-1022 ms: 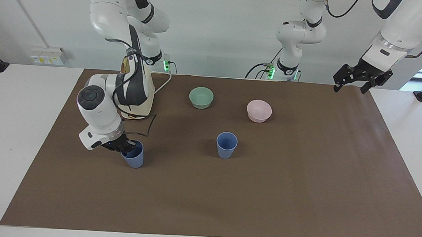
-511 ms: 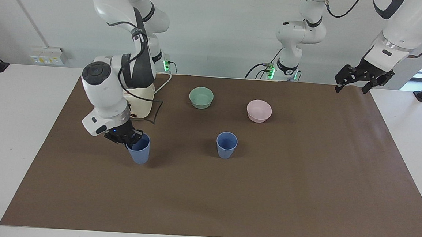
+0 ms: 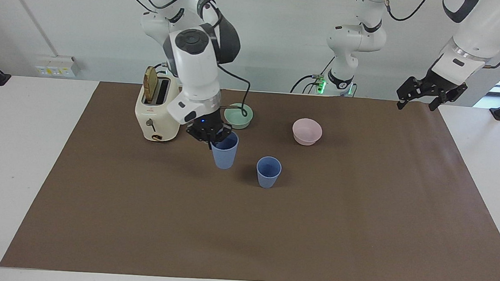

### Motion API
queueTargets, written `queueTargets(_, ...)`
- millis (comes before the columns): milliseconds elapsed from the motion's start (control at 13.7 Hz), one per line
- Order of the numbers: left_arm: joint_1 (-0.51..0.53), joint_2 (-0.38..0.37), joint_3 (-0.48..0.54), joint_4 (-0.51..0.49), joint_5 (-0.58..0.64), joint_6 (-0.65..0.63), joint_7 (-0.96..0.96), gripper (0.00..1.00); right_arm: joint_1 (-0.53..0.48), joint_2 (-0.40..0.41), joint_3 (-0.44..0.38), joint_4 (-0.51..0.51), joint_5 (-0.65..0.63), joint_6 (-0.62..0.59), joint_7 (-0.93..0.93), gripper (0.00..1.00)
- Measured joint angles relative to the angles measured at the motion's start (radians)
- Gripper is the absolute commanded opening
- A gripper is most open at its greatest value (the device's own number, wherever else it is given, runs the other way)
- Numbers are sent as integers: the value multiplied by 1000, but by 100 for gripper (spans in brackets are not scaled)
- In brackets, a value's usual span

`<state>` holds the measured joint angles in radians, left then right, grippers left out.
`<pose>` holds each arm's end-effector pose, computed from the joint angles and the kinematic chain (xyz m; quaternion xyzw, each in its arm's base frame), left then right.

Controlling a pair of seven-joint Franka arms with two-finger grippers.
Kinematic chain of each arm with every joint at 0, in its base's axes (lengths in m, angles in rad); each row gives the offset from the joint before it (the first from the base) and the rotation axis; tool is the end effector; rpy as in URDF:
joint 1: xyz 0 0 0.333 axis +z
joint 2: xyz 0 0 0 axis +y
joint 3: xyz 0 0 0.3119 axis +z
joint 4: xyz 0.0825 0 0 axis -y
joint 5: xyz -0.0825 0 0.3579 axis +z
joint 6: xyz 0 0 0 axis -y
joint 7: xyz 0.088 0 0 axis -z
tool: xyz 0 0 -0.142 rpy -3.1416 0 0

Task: Stack blue cups with both arms
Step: 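Carry the blue cup over the center cup and lower it inside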

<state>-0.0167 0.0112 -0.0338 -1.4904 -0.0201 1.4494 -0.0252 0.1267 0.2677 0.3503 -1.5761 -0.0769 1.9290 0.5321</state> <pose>0.5170 -0.0291 0.6046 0.9995 -0.0136 -0.0265 0.0092 0.5692 0.2631 0.4697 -0.9984 0.0239 -0.0404 0.0320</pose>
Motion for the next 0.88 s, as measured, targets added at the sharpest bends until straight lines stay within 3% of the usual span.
queueTargets(219, 0, 0, 0, 0, 0, 0, 0, 100, 74, 14, -1, 27, 0, 0, 44, 0)
queueTargets(511, 0, 0, 0, 0, 0, 0, 0, 100, 162, 125, -6, 153, -25, -4, 149, 0)
queueTargets(876, 0, 0, 0, 0, 0, 0, 0, 100, 178, 194, -12, 193, -35, -10, 165, 0)
